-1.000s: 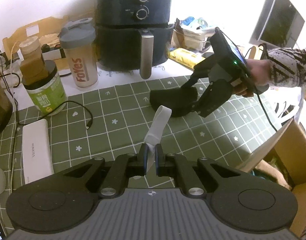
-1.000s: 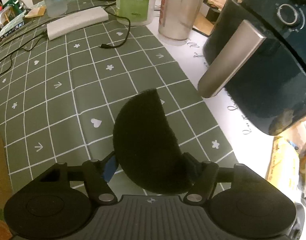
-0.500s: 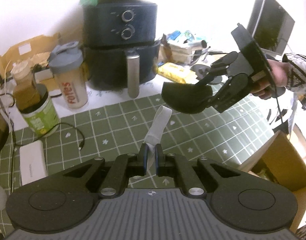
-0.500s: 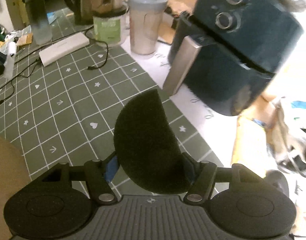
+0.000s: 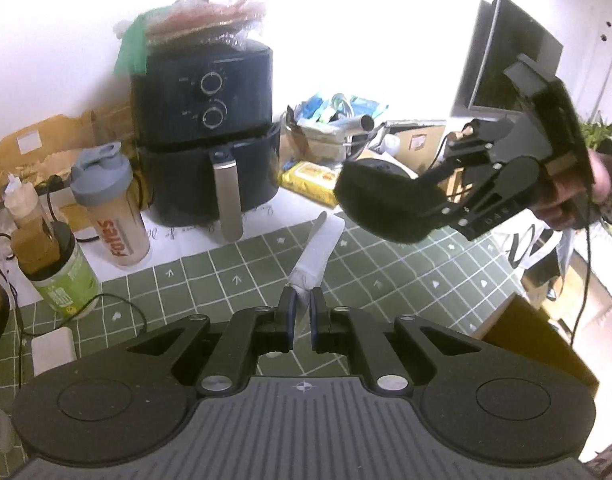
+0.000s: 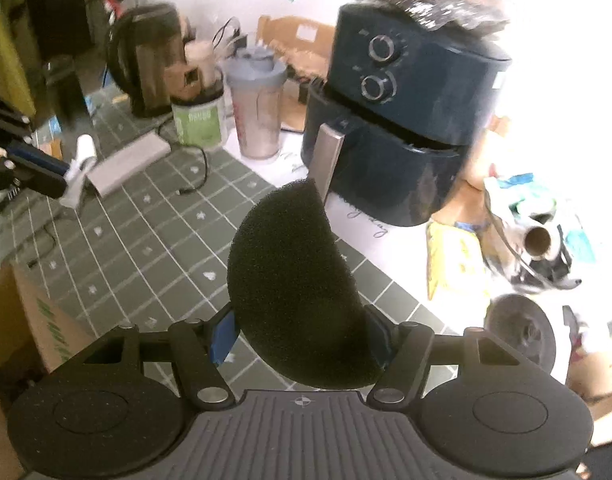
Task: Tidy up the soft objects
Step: 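Carry the foam pad and white strap over the box and open both grippers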
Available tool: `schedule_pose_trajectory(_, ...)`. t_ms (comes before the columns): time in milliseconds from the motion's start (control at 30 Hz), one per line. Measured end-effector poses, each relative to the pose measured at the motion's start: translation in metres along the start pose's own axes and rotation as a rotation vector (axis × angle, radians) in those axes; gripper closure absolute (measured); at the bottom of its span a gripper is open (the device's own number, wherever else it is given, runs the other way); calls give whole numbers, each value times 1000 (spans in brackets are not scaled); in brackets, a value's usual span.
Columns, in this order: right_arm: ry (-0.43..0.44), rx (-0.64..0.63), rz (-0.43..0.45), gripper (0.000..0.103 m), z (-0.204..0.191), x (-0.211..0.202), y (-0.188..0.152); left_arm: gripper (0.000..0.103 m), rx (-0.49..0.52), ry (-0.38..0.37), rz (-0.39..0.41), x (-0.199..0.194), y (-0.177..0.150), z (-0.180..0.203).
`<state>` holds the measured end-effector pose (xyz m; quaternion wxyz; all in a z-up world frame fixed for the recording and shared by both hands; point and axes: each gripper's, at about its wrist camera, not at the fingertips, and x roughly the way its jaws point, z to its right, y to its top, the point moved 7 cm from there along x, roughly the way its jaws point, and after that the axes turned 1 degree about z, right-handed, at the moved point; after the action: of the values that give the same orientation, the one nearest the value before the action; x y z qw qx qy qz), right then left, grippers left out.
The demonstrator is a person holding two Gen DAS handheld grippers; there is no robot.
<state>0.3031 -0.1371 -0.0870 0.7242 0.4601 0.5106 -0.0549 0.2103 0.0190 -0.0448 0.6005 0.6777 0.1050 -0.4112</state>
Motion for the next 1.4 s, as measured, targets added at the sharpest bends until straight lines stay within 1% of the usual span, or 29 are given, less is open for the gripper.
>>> schedule_pose_trajectory(133,-5,64,31,35,-7,-28,-8,95,-24,-7,-6,-10,2,6)
schedule_pose_trajectory(300,15,162,69,35,-18,-60,-20,95,-53,-7,-26,-23,-2,14)
schedule_pose_trajectory(467,47,218,98,35,-32,-83,-32,95,-93,-13,-52,-34,-8,21)
schedule_pose_trajectory(567,47,226,105,35,-43,-94,-39,95,-118,-20,-74,-38,-13,26)
schedule_pose_trajectory(733,64,242,108,35,-57,-104,-51,95,-169,-33,-110,-41,-26,31)
schedule_pose_trajectory(1033,102,281,109,35,-77,-114,-70,94,-291,-58,-194,-39,-59,39)
schedule_pose_trajectory(1200,116,292,103,35,-85,-118,-80,93,-291,-18,-255,-33,-76,47)
schedule_pose_trajectory(1300,122,295,97,35,-90,-120,-87,91,-302,8,-267,-34,-84,48)
schedule_pose_trajectory(1333,125,296,94,35,-92,-120,-89,84,-305,19,-268,-36,-86,48)
schedule_pose_trajectory(1367,129,297,92,35,-94,-121,-91,68,-312,31,-264,-37,-88,47)
schedule_pose_trajectory(1400,132,298,91,35,-96,-121,-93,62,-319,42,-254,-39,-89,46)
